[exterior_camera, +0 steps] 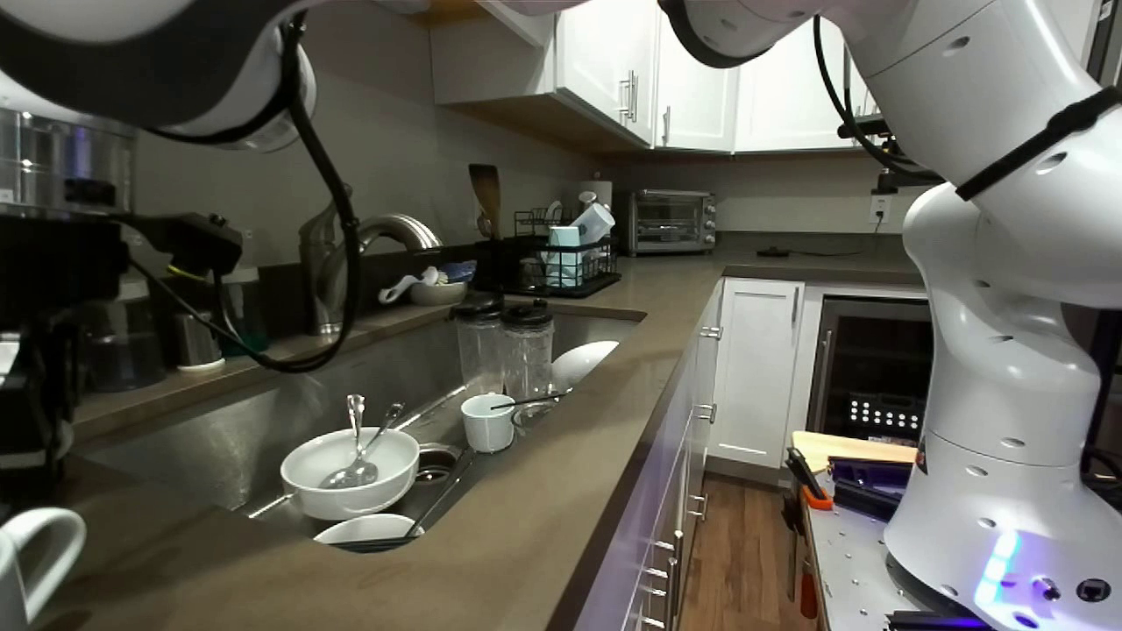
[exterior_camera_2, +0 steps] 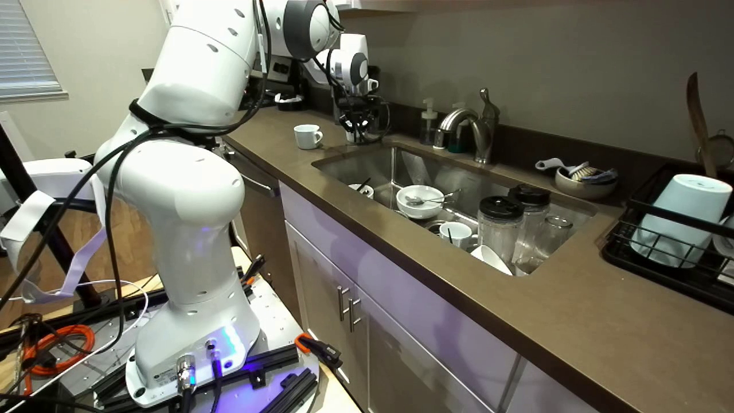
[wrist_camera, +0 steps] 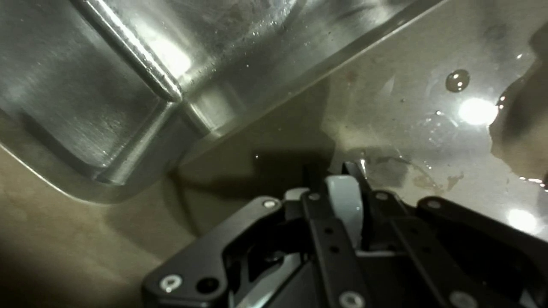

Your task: Pour the water from the cup beside the sink into the sink

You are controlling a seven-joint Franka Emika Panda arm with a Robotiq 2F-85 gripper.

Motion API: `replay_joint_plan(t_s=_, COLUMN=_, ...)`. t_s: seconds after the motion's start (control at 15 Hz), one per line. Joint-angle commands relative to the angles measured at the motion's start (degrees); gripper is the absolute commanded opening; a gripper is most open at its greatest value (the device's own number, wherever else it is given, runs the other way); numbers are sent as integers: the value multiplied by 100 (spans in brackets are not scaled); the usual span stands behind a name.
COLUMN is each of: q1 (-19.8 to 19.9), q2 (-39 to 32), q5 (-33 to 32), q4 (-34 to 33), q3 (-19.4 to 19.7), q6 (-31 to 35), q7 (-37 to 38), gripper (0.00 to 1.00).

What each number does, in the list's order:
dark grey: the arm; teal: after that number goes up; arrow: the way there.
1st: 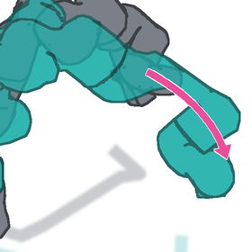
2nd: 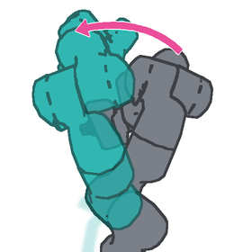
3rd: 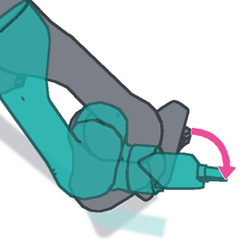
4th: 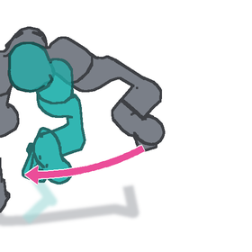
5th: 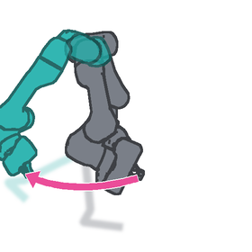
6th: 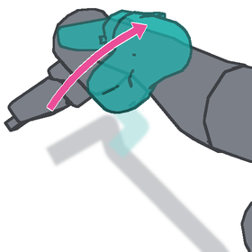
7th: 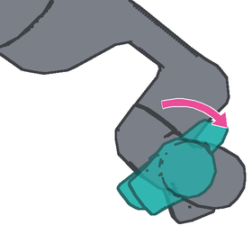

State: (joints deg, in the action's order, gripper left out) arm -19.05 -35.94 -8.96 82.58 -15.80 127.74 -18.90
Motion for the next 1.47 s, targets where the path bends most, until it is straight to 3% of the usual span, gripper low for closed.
replay_joint_plan(t_s=0.0, q1=-84, q2=53, q5=-21, q4=-69, q3=58, q6=-387, q7=34, gripper=6)
replay_joint_plan(t_s=1.4, q1=-231, q2=1099, q5=-257, q4=1186, q3=138, q6=-413, q7=674, gripper=6)
